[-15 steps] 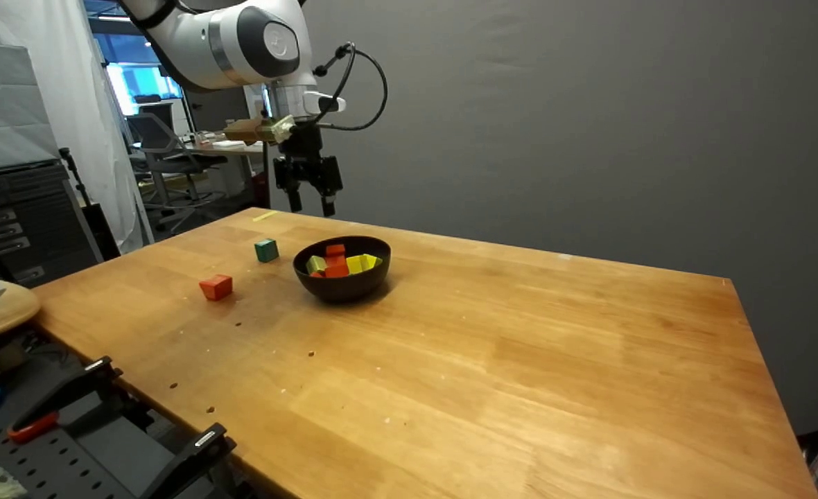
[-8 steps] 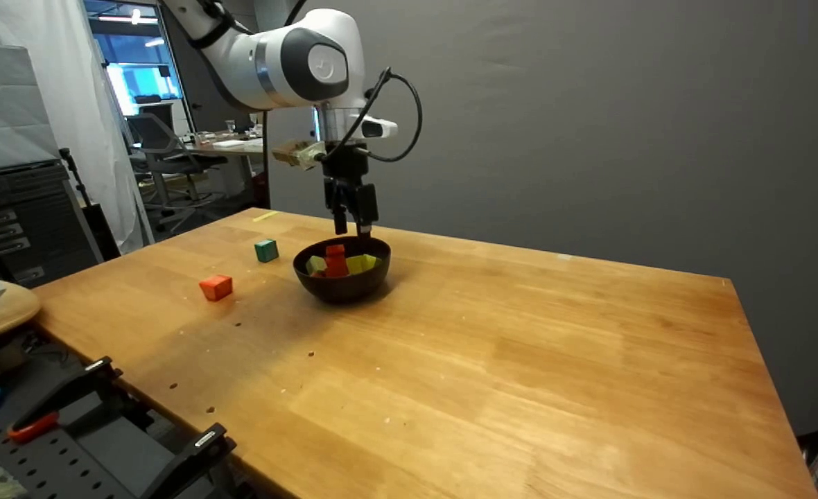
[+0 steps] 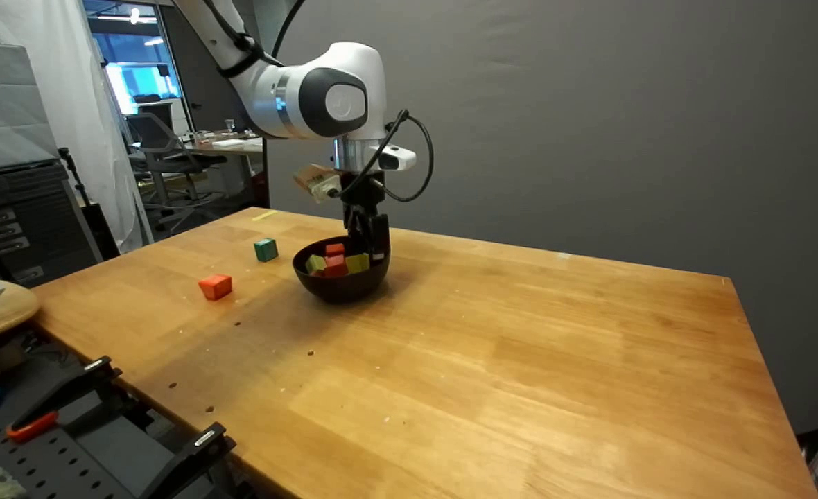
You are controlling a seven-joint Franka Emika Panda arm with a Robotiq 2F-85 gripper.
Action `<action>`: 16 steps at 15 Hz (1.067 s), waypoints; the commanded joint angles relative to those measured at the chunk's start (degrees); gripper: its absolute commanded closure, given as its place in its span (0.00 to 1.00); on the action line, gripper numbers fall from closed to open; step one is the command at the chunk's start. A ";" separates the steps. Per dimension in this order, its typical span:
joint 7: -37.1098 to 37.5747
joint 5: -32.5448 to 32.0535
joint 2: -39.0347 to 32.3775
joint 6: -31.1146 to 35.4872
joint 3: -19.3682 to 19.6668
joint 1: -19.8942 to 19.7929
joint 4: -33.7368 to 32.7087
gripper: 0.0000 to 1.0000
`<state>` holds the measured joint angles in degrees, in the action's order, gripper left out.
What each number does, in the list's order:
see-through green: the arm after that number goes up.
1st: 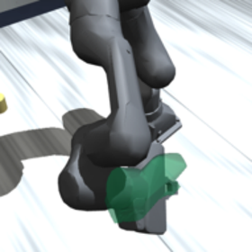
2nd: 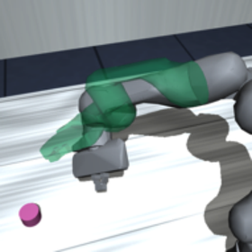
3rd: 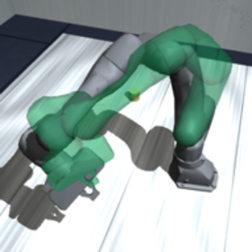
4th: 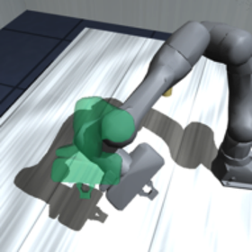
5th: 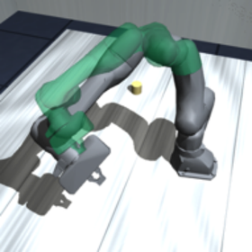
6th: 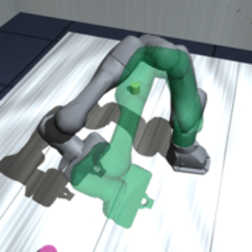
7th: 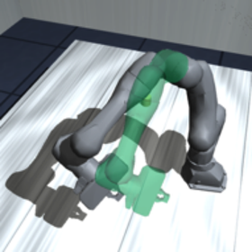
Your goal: Take the blocks out of the bowl and put them on the table
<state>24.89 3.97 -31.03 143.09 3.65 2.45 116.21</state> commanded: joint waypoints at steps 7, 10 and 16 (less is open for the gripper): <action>1.61 -0.98 -5.49 0.54 1.73 3.35 -4.88 0.34; 1.95 -1.61 -5.47 0.66 2.17 4.42 -4.65 0.58; 1.61 -3.53 -0.81 0.35 3.23 6.35 -2.40 0.84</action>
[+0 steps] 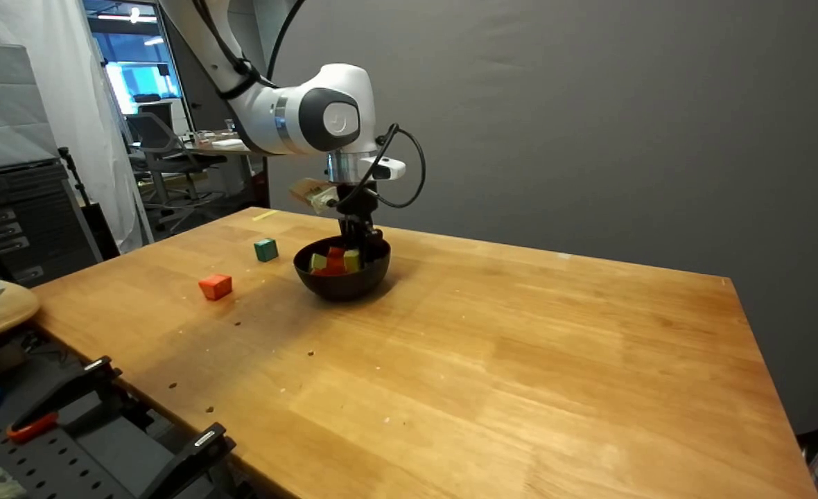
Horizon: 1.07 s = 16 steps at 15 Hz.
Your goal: Take the blocks out of the bowl and put them on the table
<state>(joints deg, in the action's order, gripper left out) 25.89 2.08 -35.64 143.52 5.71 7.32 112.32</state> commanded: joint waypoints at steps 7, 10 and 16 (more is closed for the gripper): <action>-0.24 -6.20 16.21 1.65 0.11 2.67 5.84 0.84; -3.35 -4.53 16.03 2.45 -2.82 1.62 3.66 0.84; -9.31 -7.31 1.17 2.85 -5.63 3.28 -10.34 0.84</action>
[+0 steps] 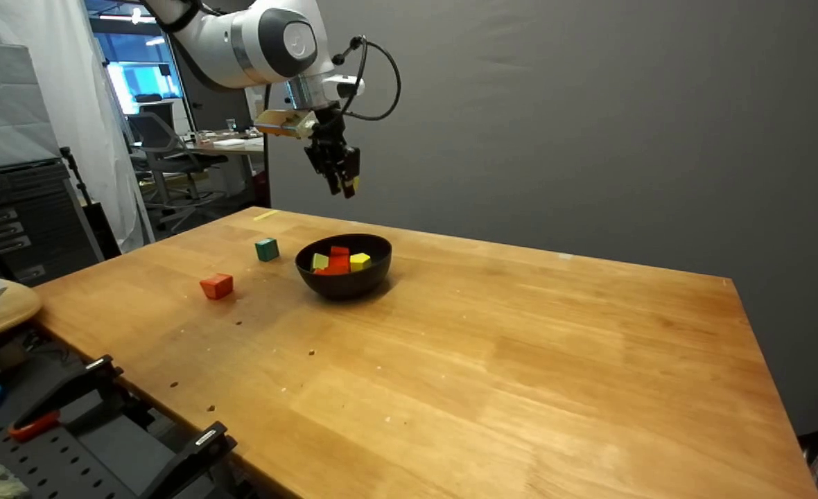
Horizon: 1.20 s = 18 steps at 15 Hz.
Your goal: Take the blocks out of the bowl and put them on the table
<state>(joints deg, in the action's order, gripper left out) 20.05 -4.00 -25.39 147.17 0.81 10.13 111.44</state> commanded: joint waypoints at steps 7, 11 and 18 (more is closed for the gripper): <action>-11.70 1.18 -23.36 -8.47 -3.89 -0.34 -24.61 0.84; -13.38 0.52 -22.66 -11.80 -3.53 -0.16 -24.91 0.32; -11.69 1.77 -4.28 -11.72 -2.17 -2.81 -7.50 0.00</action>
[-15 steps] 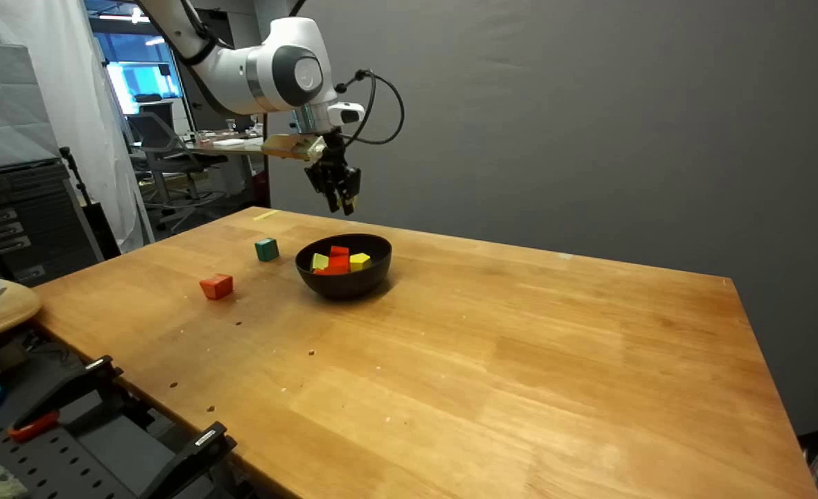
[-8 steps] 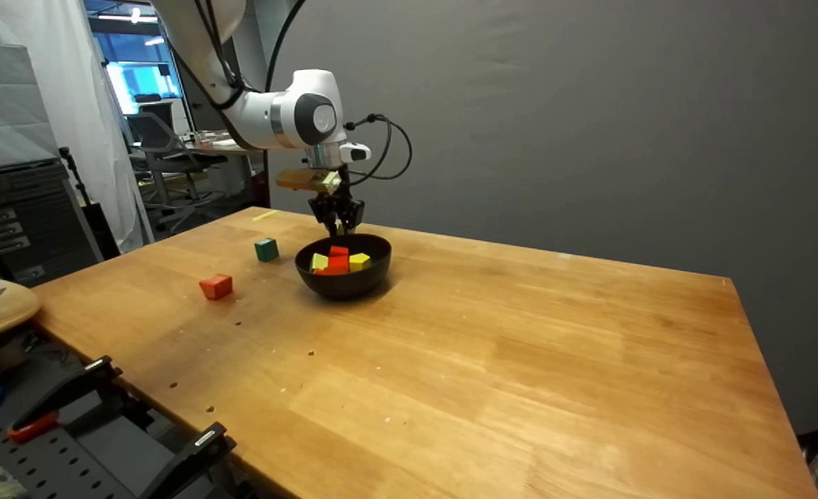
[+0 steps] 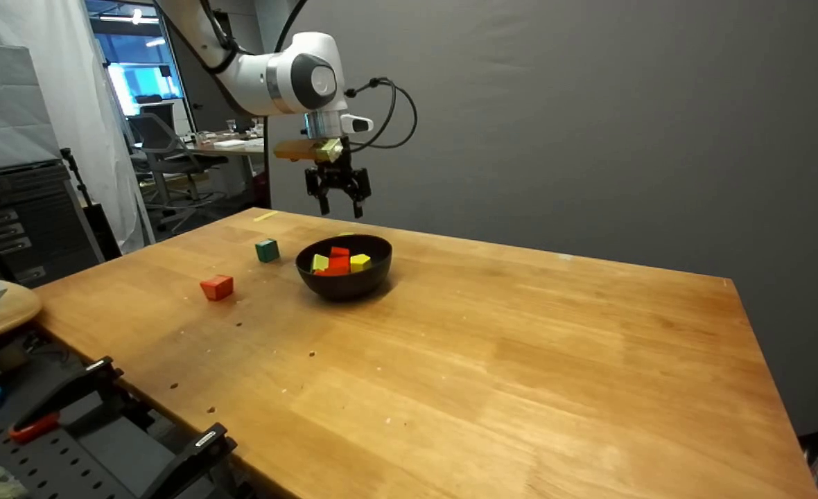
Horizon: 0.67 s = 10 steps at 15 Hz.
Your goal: Take the blocks out of the bowl and put them on the table
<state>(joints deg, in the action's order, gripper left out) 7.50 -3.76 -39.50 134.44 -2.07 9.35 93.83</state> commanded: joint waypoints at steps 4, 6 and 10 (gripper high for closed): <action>0.20 9.62 18.15 -0.20 0.87 -8.32 20.28 0.00; -0.51 14.00 19.62 -1.65 0.92 -10.79 23.09 0.00; -0.29 12.31 16.22 -0.03 1.68 -10.47 20.73 0.00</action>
<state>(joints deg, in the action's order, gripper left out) 7.47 8.42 -22.20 133.23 -0.66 -1.67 115.20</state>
